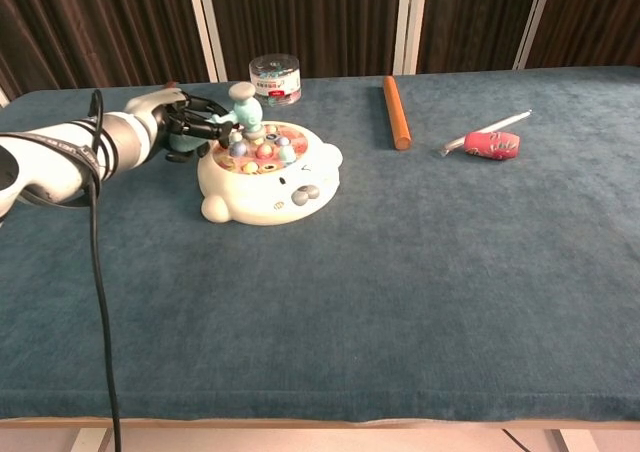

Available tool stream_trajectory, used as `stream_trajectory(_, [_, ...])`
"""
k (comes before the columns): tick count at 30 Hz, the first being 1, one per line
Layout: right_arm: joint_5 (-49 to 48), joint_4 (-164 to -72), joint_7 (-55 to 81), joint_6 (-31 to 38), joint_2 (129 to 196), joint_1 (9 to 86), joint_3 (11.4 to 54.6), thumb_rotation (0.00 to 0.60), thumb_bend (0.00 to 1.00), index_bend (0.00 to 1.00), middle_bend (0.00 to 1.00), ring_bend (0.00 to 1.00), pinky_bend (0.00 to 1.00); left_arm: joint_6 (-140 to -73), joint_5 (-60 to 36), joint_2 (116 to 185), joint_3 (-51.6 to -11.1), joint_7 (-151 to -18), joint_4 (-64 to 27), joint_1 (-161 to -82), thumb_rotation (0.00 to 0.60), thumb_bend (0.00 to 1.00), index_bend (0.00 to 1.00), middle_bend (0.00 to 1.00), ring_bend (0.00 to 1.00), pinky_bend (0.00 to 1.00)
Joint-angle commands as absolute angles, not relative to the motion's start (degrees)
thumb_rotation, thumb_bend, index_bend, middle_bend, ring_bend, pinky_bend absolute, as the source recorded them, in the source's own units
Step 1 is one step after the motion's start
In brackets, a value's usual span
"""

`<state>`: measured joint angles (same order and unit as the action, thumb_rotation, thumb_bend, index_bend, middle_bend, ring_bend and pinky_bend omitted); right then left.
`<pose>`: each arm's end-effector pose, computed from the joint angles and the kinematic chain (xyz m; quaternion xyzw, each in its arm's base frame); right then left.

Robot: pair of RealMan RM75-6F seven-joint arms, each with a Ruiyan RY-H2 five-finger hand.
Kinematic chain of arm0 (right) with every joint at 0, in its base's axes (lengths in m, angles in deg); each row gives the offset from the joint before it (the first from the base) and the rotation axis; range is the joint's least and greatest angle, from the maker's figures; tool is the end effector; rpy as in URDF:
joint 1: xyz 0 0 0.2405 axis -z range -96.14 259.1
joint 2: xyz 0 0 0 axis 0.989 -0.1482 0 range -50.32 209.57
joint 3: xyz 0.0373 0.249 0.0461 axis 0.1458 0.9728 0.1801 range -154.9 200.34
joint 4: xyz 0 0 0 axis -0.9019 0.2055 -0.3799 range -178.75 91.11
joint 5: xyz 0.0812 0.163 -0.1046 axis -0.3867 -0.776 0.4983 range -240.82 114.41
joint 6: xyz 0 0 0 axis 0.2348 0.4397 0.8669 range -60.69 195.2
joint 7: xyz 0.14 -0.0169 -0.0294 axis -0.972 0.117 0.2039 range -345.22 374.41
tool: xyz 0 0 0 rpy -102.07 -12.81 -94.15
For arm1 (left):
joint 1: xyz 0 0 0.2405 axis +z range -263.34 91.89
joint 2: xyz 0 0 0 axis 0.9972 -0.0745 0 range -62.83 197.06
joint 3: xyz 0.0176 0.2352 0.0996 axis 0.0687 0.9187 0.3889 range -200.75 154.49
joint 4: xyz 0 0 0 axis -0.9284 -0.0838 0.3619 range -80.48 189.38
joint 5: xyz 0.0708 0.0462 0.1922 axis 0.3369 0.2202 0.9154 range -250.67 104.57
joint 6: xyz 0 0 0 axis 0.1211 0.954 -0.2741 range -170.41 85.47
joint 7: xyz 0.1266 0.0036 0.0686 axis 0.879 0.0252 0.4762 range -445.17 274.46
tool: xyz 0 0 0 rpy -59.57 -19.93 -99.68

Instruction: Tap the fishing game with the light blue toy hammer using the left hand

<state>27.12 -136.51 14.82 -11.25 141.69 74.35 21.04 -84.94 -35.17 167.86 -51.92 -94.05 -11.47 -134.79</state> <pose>-0.3099 -0.1739 0.1406 0.6652 -0.4019 0.3408 0.5290 -0.1358 0.4255 -0.0378 -0.4252 -0.7006 -0.4760 0.3190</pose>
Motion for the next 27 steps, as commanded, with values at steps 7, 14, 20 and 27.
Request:
stream_trajectory(7, [27.43,-136.45,14.49,-11.62,141.47,74.53,20.97,0.600,0.36,0.00,0.00,0.00,0.00,-84.21,-38.20,168.59,-50.80,-91.76,-10.59,-135.91,0.600,0.87,0.80,0.96,1.00,1.00])
stream_trajectory(14, [27.40,-136.42,14.57,-11.52,141.53,74.52,20.98,0.600,0.36,0.00,0.00,0.00,0.00,-83.69,-39.69,168.81,-50.40,-90.79,-9.55,-136.33,0.600,0.87,0.80,0.96,1.00,1.00])
stream_trajectory(20, [27.28,-136.32,14.69,-11.42,141.62,74.48,21.06,0.600,0.36,0.00,0.00,0.00,0.00,-84.66,-38.50,166.35,-51.79,-92.27,-14.35,-135.29,0.600,0.87,0.80,0.96,1.00,1.00])
stream_trajectory(27, [27.44,-136.38,15.31,-10.94,141.90,74.31,20.88,0.600,0.36,0.00,0.00,0.00,0.00,-84.29,-37.72,158.79,-50.57,-93.46,-26.40,-130.94,0.600,0.87,0.80,0.96,1.00,1.00])
